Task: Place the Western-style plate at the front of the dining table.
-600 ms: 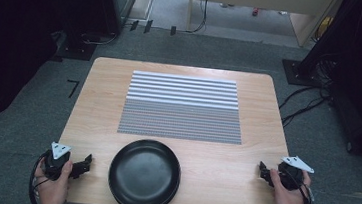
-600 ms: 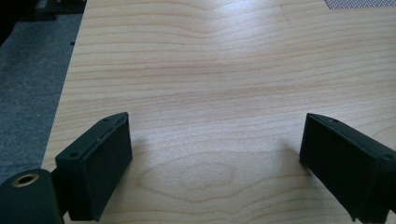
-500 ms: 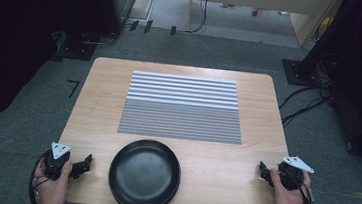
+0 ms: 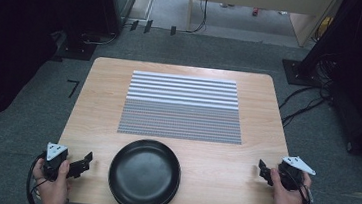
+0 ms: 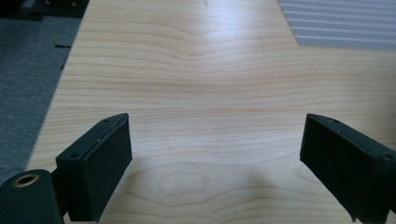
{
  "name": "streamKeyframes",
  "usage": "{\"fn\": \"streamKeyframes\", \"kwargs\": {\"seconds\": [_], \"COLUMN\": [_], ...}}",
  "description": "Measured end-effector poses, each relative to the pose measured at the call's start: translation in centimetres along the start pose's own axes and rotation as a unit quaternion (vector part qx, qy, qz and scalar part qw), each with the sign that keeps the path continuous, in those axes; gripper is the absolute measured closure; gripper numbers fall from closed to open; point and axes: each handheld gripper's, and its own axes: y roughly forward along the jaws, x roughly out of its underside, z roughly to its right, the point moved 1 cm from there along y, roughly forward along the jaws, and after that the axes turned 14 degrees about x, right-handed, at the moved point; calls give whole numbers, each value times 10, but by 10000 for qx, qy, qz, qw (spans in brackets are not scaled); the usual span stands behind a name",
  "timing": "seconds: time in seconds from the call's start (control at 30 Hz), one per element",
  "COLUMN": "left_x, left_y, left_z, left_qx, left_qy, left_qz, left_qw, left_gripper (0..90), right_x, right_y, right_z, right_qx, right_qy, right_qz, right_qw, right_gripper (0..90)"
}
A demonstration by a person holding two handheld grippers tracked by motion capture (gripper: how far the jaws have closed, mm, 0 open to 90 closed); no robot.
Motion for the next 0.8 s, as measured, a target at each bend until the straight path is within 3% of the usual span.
{"fn": "streamKeyframes", "kwargs": {"seconds": [0.17, 0.4, 0.6, 0.8], "left_x": [-1, -1, -3, -4], "left_y": [-1, 0, 0, 2], "left_z": [6, 11, 13, 19], "left_qx": [27, -67, 27, 42], "left_qy": [14, 75, 16, 192], "left_qz": [52, 39, 105, 104], "left_qw": [10000, 9999, 9999, 9998], "left_gripper": [89, 89, 89, 89], "right_x": [-2, -4, -4, -5], "right_y": [-5, -11, -14, -16], "right_z": [-4, -14, -20, -29], "right_qx": [-60, -135, -230, -332], "right_qy": [162, 106, 91, 30], "right_qz": [66, 162, 195, 223], "right_qw": [9998, 9997, 9995, 9992], "right_gripper": [135, 135, 135, 135]}}
